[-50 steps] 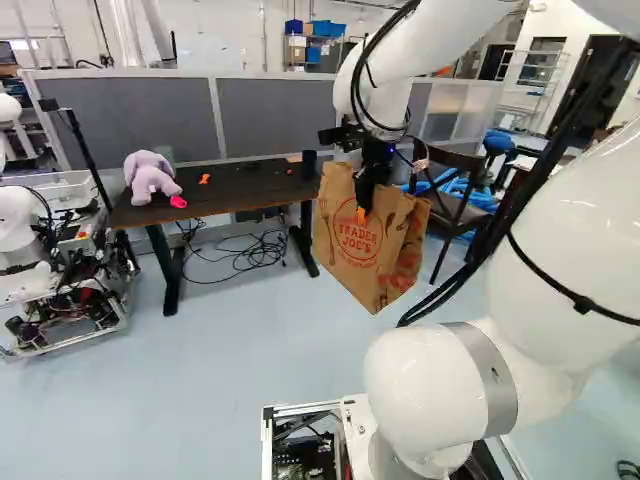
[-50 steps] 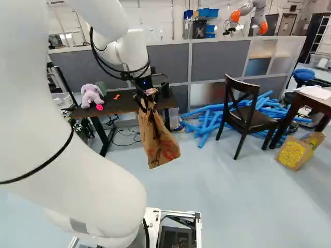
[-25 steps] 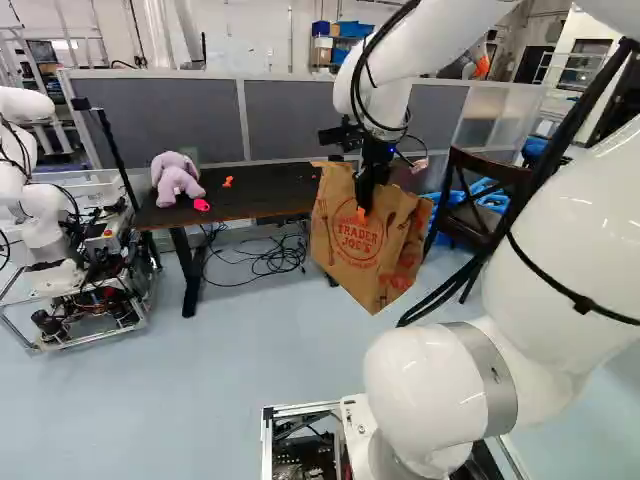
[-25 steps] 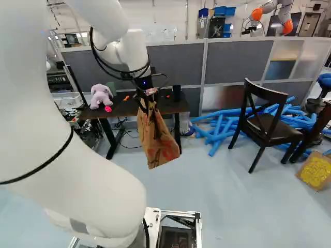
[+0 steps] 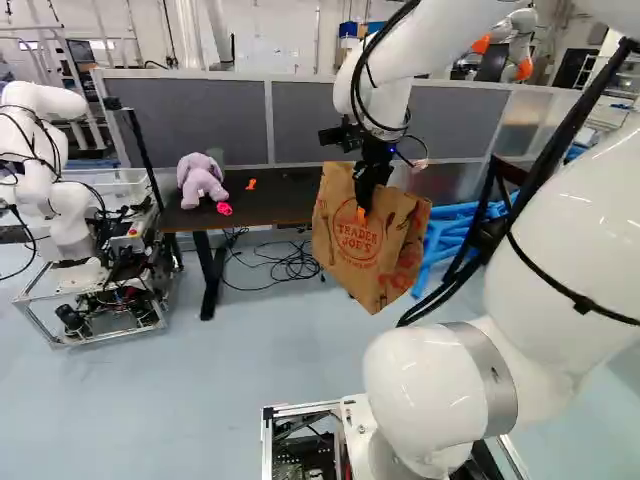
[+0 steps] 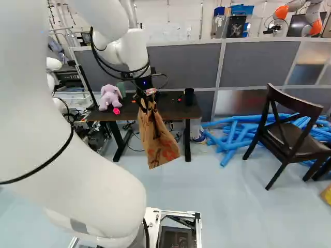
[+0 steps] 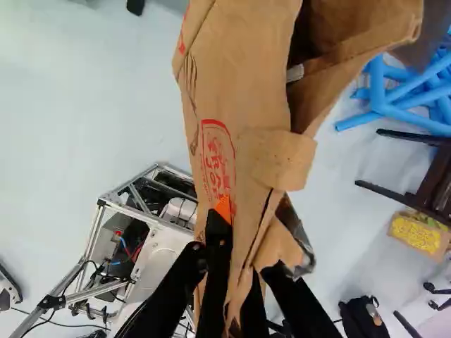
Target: Pick up the bag on the ground and place it on the table
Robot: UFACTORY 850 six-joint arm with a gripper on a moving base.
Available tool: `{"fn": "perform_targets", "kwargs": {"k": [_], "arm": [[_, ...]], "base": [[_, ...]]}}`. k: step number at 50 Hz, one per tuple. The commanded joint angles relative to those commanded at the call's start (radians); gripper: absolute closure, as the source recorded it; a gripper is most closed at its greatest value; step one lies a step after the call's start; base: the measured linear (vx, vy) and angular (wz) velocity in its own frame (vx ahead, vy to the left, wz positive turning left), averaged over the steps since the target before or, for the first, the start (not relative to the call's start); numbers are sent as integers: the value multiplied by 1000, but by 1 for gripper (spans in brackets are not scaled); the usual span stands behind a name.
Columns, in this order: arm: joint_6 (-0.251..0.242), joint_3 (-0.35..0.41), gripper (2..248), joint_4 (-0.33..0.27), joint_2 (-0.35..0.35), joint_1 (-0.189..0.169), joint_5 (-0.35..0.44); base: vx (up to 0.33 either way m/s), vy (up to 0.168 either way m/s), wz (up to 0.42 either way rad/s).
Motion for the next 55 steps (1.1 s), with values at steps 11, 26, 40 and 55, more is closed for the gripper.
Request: {"fn": "perform_targets", "kwargs": {"k": [11,26,40,55], "arm": [[0,0,229,0,0,0,0],[0,0,229,0,0,0,0],[0,0,229,0,0,0,0],[0,0,229,0,0,0,0]], "base": [[165,77,178],[146,18,88],[24,2,1],[55,1,-3]]}}
